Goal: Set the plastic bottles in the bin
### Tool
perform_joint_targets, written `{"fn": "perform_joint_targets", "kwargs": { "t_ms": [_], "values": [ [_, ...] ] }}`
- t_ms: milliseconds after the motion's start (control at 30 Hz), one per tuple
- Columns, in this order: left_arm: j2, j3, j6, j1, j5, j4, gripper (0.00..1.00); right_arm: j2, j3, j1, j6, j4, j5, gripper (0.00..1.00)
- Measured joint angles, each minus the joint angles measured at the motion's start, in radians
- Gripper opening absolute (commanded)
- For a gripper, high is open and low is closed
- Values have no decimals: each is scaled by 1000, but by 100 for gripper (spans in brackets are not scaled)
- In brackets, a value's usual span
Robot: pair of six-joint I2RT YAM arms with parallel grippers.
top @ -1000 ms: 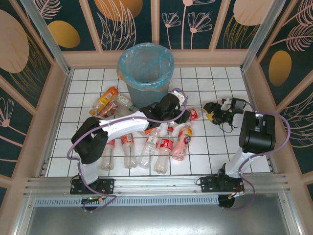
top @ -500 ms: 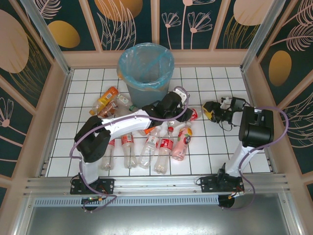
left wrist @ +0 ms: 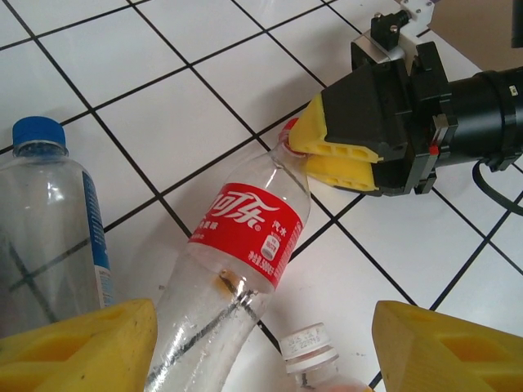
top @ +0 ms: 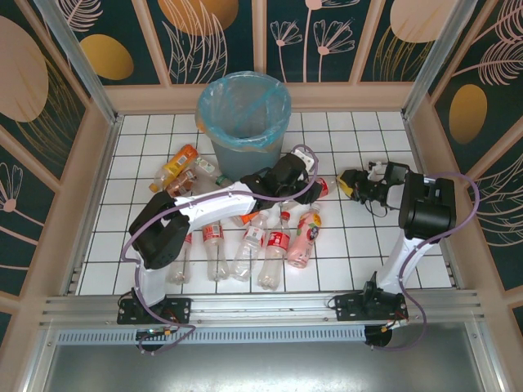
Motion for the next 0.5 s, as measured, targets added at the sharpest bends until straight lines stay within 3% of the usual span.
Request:
{"fn": "perform_joint_targets", "kwargs": {
  "t_ms": [500],
  "values": [
    [0,0,0,0,-3,0,71,-36,3,-23,7,15,27,25]
  ]
}}
